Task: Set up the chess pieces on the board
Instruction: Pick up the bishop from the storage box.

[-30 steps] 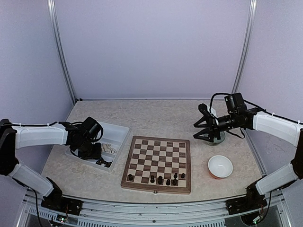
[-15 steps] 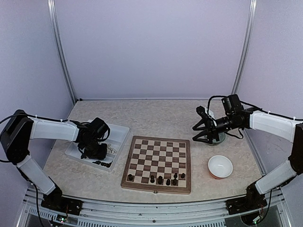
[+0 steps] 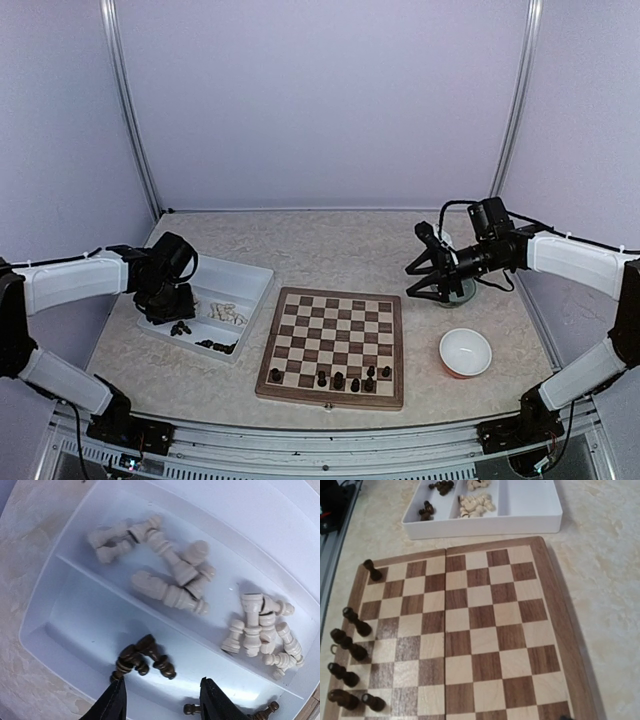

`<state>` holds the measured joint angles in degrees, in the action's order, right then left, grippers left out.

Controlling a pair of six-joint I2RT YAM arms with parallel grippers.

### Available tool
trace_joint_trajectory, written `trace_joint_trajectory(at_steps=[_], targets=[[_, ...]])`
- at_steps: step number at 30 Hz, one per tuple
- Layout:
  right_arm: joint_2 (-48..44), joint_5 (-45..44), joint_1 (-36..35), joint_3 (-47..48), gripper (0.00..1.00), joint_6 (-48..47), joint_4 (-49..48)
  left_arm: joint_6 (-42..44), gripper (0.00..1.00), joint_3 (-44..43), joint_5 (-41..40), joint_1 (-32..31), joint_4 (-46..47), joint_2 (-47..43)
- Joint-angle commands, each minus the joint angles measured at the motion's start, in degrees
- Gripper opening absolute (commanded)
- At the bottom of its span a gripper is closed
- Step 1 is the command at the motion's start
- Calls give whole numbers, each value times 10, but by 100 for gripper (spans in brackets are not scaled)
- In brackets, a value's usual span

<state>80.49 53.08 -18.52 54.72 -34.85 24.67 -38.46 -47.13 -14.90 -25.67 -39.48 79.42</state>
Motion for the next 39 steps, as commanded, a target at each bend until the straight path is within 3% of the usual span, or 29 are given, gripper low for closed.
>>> trace_joint_trajectory(at_steps=[1, 18, 26, 39], targets=[[8, 34, 5, 27, 66, -2, 32, -45, 51, 35, 4, 44, -29, -37], [29, 58, 2, 41, 67, -10, 54, -7, 44, 14, 20, 95, 57, 62], [44, 58, -1, 45, 67, -8, 56, 10, 35, 2, 65, 102, 59, 110], [62, 60, -15, 51, 67, -3, 59, 18, 18, 0, 89, 101, 28, 81]])
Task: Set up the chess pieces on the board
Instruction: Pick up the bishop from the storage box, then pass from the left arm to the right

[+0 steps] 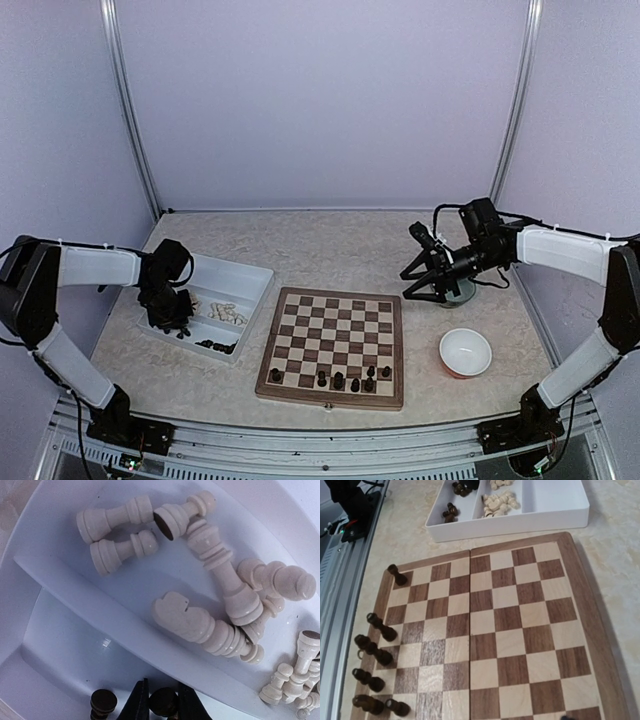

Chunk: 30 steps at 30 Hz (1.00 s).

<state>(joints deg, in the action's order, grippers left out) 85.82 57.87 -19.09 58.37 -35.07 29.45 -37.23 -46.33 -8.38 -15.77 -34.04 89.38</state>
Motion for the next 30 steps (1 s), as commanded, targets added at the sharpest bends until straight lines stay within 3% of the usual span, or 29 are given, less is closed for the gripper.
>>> trace_joint_trajectory(at_steps=[1, 11, 16, 22, 30], targets=[[10, 11, -13, 15, 67, 0, 10, 6, 16, -13, 26, 2, -30, -26], [28, -7, -45, 35, 66, 11, 14, 3, 9, -52, 24, 2, -57, -75], [40, -17, -75, 85, 65, 17, 38, -21, 9, -58, 75, 2, -38, -113], [66, -133, -134, 187, 61, 44, 39, -110, 9, -53, 172, -31, 50, -169], [103, -276, -200, 305, 60, 184, -58, -250, 8, -69, 208, -142, 265, -149]])
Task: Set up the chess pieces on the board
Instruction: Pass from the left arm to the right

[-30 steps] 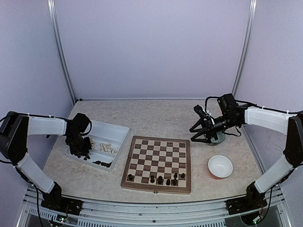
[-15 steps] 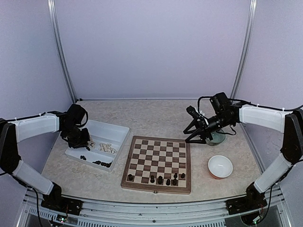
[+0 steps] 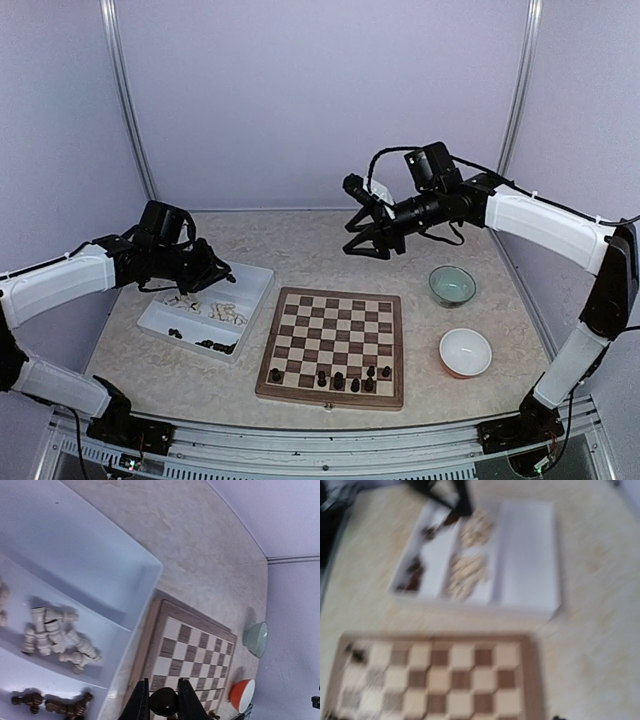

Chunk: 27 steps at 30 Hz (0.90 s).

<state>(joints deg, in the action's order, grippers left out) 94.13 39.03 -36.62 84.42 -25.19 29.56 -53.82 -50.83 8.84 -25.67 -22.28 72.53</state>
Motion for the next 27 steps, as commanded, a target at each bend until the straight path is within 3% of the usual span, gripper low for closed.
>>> trace_joint_trajectory(at_steps=[1, 9, 15, 27], targets=[[24, -98, -32, 51, 60, 94, -69, -90, 8, -41, 37, -53, 159, 39], [66, -151, -106, 86, 60, 99, -86, -150, 8, -86, 33, -119, 278, 135], [95, -231, -135, 108, 57, 103, -81, -151, 11, -128, 49, -128, 281, 177], [128, -273, -141, 132, 46, 125, -77, -166, 11, -145, 63, -140, 299, 186]])
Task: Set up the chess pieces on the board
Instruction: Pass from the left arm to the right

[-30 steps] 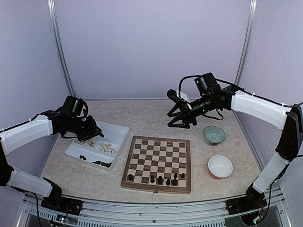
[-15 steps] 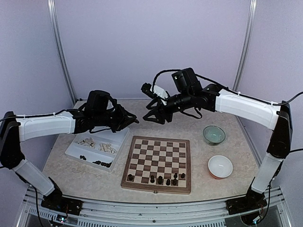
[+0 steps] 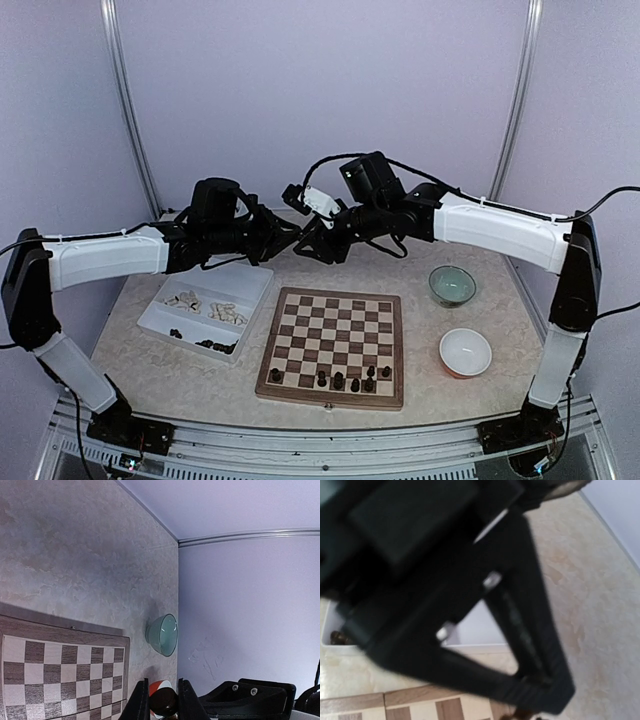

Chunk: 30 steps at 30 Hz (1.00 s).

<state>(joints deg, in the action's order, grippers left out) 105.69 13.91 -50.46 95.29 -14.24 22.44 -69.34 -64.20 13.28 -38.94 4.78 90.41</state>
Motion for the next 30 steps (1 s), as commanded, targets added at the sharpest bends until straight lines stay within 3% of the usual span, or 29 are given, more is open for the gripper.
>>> trace_joint_trajectory(at_steps=[1, 6, 13, 23, 30], targets=[[13, -22, -3, 24, 45, 19, -9, -15, 11, -10, 22, -8, 33, 8], [15, -33, -3, 26, 38, 24, -15, -16, 11, -9, 27, -11, 34, 9], [23, -42, -3, 29, 22, 24, -15, -18, 11, -7, 31, -13, 38, 6], [34, -76, -3, 25, 26, 18, -20, -30, 11, -3, 36, -22, 55, 1], [30, -78, -3, 25, 6, 3, -23, -30, 14, 2, 38, -22, 56, -1]])
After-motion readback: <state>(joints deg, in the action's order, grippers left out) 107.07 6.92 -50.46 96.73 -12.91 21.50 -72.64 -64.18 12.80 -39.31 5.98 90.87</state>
